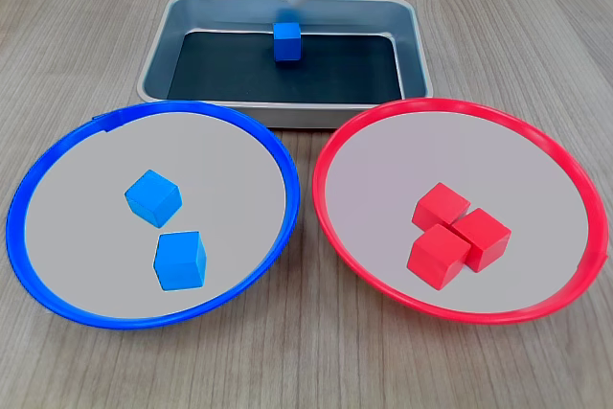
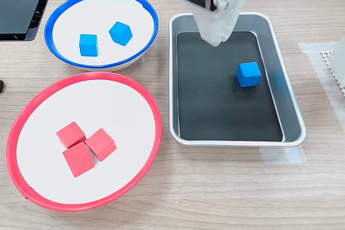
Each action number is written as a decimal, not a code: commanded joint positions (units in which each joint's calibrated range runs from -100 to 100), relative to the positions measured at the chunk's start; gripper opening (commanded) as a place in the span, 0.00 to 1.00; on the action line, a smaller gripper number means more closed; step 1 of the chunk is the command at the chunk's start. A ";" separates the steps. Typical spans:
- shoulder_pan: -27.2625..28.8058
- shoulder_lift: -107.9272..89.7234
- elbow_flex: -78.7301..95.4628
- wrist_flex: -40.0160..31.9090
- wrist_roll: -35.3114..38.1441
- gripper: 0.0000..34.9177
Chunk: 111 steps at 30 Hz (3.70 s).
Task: Move six blocks from tray to matching dishes
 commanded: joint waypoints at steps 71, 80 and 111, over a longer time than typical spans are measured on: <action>8.87 11.39 -10.13 -38.01 -17.88 0.31; 8.87 -29.38 32.11 -55.01 -23.83 0.00; 2.94 -99.83 93.01 -42.63 -28.57 0.01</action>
